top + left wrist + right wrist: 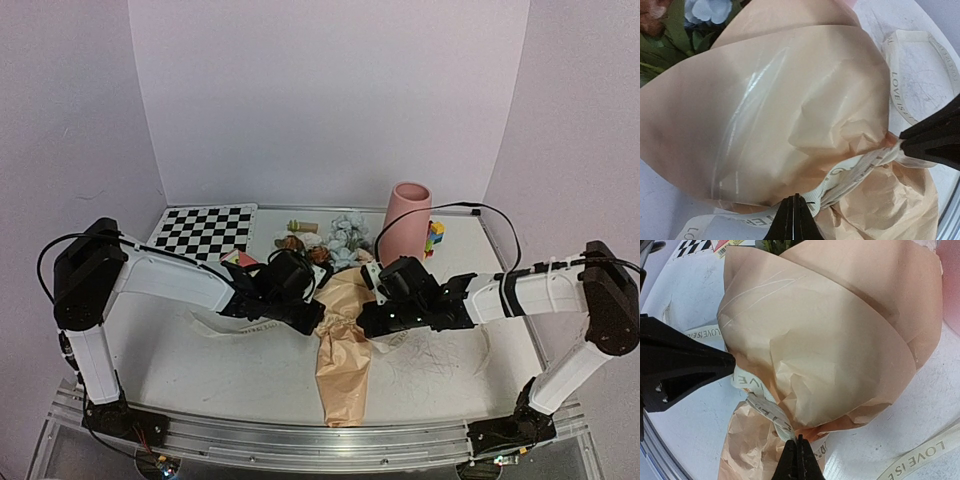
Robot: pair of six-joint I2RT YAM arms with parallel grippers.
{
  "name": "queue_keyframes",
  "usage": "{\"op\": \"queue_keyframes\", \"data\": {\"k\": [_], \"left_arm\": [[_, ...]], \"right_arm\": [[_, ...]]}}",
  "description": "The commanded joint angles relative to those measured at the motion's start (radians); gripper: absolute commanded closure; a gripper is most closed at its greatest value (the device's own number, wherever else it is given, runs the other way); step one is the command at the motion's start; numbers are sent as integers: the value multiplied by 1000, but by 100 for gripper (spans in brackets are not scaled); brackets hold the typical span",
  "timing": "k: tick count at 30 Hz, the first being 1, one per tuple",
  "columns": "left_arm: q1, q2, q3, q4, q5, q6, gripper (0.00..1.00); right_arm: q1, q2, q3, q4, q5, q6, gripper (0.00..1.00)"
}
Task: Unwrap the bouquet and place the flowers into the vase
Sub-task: Untie the ribbon from the wrapping paper.
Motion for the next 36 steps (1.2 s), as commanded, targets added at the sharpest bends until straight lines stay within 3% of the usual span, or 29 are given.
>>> {"op": "queue_keyframes", "data": {"k": [1,8,12,16,19,21,36], "left_arm": [[2,-46,1,74,160,11,95],[2,-21,20,87,199,23,93],[2,-29,24,86,135,5,94],[3,-71,11,51,-121,-49,93],[4,-80,33,-63,-364,-126,93],[5,-81,42,-106,-412,-135,94],[4,-171,-2,56,193,-62,89]], "right_arm": [[3,-6,14,-16,-14,-7,100],[3,-28,11,-3,-40,-21,100],[1,-27,13,-2,-46,-23,100],[3,-27,15,1,-47,-23,100],[2,-27,19,1,-49,-24,100],[2,-27,21,1,-50,-23,100],[2,5,37,12,-63,-20,100]]}}
